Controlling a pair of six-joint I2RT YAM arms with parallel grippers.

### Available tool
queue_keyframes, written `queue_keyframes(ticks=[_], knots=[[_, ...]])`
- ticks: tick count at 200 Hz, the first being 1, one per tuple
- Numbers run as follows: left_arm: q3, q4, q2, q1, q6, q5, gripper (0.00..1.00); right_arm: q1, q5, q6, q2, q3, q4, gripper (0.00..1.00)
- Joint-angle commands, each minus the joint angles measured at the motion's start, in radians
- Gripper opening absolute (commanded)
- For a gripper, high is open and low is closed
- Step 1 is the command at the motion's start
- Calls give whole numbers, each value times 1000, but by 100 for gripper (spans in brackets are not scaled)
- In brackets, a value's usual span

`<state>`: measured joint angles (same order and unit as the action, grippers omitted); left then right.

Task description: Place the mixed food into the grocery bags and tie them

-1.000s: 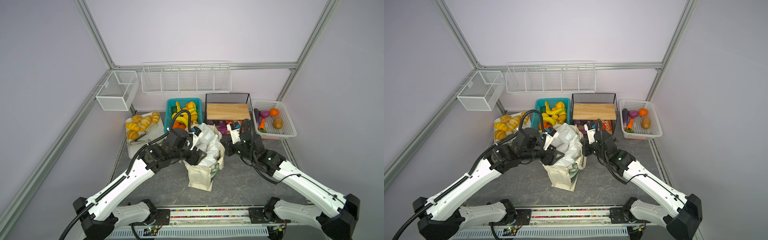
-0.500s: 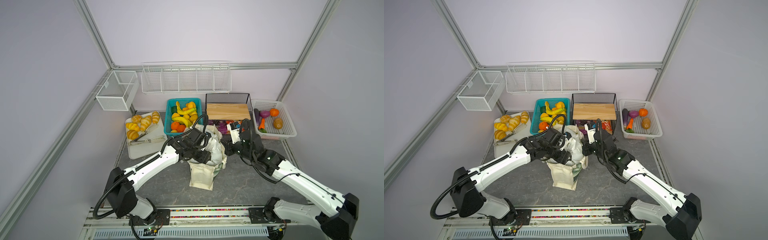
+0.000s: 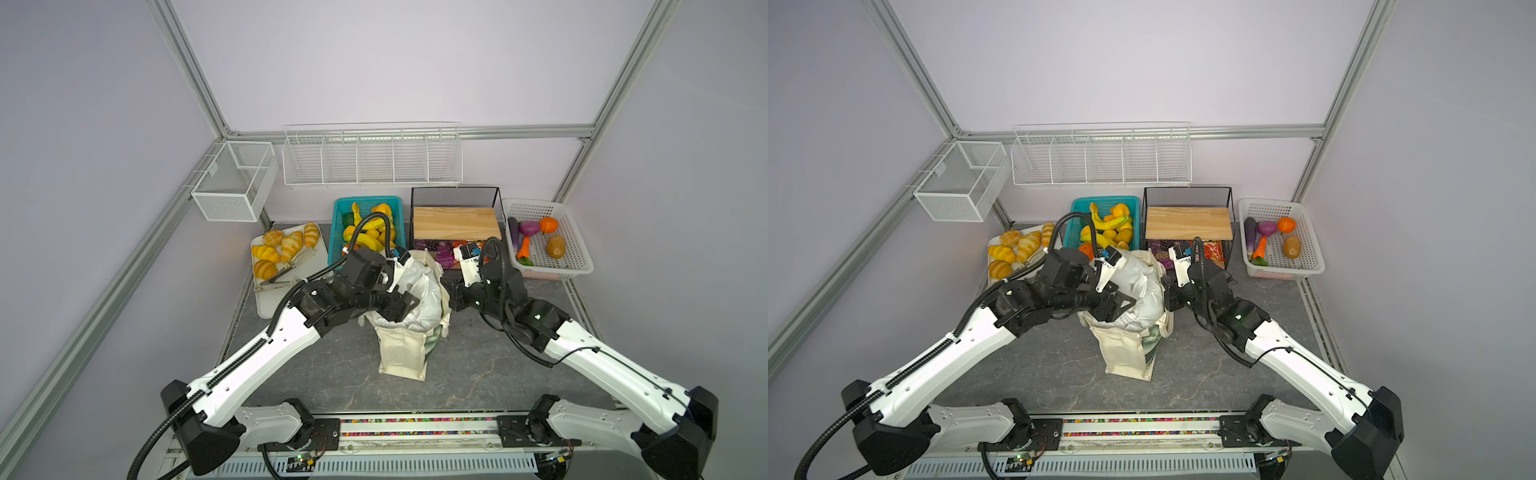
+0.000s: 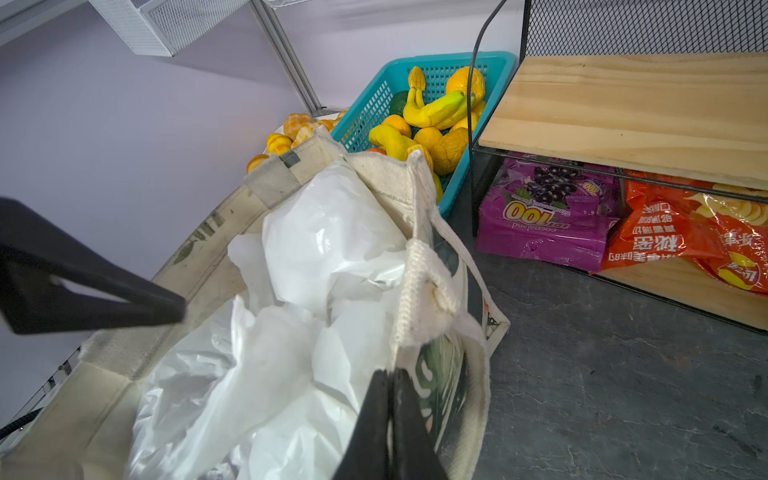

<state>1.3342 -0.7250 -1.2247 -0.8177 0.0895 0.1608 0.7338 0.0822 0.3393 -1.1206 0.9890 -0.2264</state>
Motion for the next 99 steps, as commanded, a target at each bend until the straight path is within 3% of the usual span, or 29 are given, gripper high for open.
queue_keyframes(ticks=[1,43,99], knots=[[47,74,-11,49,29,-29,69,-5,10,-17,17,-1,87,7],[174,37,-205,63,48,-175,63,-5,10,-13,29,-8,85,7],[87,80,-343,40,73,-78,56,-5,24,-20,38,-6,85,7]])
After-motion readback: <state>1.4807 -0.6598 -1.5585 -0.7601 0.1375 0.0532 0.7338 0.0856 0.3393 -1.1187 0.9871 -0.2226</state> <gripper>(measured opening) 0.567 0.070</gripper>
